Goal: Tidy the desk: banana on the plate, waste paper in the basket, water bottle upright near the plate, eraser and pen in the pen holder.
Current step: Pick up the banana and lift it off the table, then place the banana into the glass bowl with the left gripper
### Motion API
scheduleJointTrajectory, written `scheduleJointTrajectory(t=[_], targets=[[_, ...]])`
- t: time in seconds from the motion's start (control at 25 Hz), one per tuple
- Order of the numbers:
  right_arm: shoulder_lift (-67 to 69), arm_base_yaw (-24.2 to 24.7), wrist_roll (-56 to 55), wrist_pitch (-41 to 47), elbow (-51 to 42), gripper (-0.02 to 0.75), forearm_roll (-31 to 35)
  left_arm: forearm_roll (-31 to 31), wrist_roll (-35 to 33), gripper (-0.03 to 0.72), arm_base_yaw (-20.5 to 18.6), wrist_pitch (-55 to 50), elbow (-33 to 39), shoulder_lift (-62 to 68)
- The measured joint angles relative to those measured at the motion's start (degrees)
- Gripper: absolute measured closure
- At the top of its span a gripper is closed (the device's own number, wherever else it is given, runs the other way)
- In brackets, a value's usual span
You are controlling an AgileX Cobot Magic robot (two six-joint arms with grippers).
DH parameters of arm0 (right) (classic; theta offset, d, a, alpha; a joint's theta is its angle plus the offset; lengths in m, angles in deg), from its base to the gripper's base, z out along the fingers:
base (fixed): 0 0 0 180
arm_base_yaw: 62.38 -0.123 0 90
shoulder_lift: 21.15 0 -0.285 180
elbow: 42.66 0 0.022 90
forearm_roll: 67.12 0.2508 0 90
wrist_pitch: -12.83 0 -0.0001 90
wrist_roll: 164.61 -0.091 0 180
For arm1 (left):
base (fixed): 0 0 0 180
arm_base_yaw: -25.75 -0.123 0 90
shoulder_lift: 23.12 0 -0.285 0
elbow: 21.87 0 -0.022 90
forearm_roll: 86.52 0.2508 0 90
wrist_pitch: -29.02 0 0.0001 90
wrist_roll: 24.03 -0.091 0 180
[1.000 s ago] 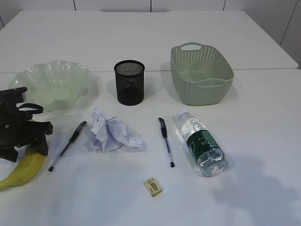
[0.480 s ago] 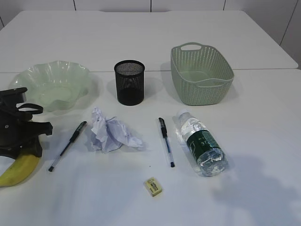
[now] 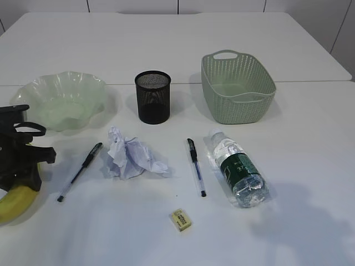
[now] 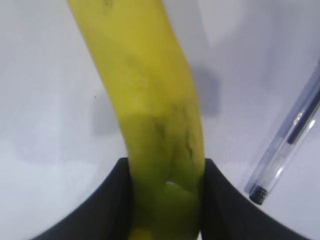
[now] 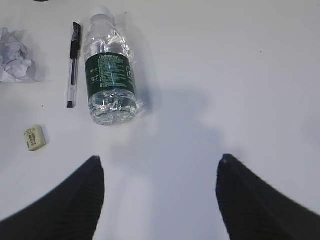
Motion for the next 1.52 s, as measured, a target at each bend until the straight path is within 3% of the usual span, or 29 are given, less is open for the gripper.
scheduleJointTrajectory(t=[0.68,0.96,1.16,1.52], targets=[[0.0,0.0,0.6,-0.1,0.0,0.219,0.0,-1.1,0.0,0.453,0.0,-15.8,0.2,-16.8],[0.0,0.0,1.0,0.5,0.0,0.219,0.0,1.2,-0.1,0.453,0.0,-14.4,-0.7,-23.5],[0.0,0.0,1.0,1.3,0.0,0.219,0.0,2.4,-3.0,0.453,0.0,-13.0,-7.6,-22.1],[0.0,0.0,1.2,1.8,0.0,0.219,0.0,4.3,-6.5,0.453,0.0,-14.4,-29.6,-8.3]])
